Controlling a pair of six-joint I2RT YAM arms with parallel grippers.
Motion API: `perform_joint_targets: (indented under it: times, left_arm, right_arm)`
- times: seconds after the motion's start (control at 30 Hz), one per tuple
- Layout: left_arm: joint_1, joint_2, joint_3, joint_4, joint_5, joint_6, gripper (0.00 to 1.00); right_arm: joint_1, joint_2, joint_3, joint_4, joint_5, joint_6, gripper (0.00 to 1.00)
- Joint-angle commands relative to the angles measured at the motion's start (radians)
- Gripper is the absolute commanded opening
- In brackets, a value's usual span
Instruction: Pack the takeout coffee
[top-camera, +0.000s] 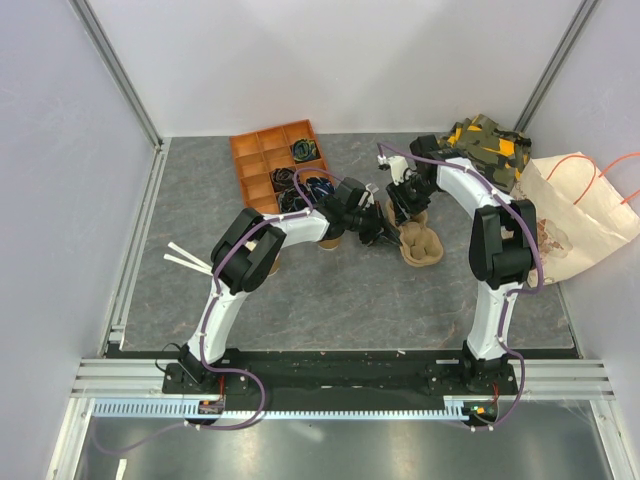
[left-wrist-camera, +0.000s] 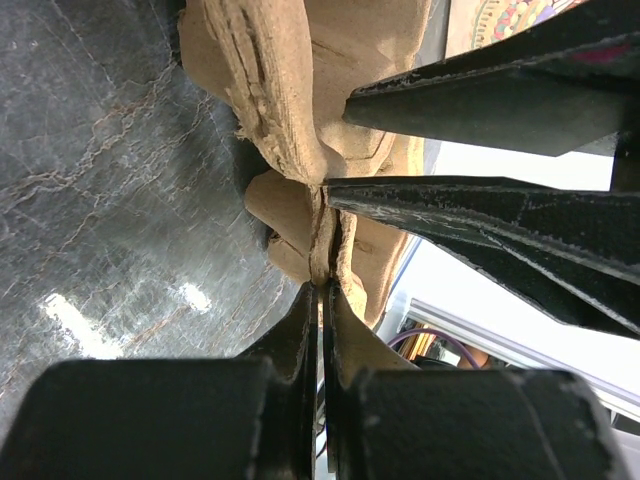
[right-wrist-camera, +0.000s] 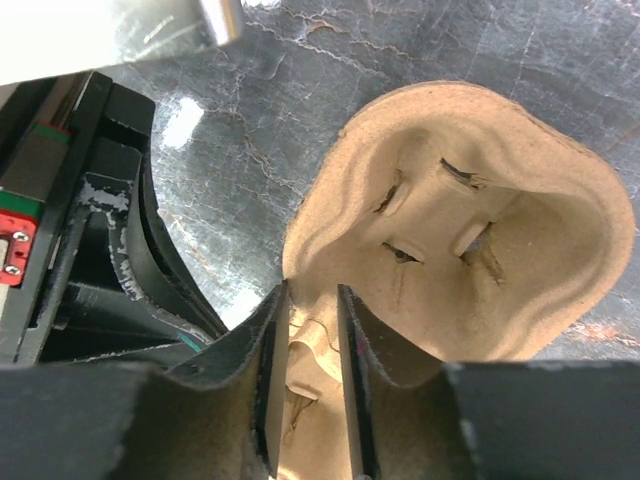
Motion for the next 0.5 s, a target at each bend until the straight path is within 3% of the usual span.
perform_joint_targets:
  times: [0.0, 0.47]
  left_arm:
    - [-0.007, 0.015, 0.011, -0.001, 0.000, 0.037, 0.02]
    - [-0.007, 0.020, 0.011, 0.003, 0.005, 0.034, 0.02]
  right_arm:
    - [-0.006, 0.014, 0.039, -0.012, -0.021, -0.020, 0.31]
    - [-0.009, 0.025, 0.048, -0.028, -0.027, -0.027, 0.34]
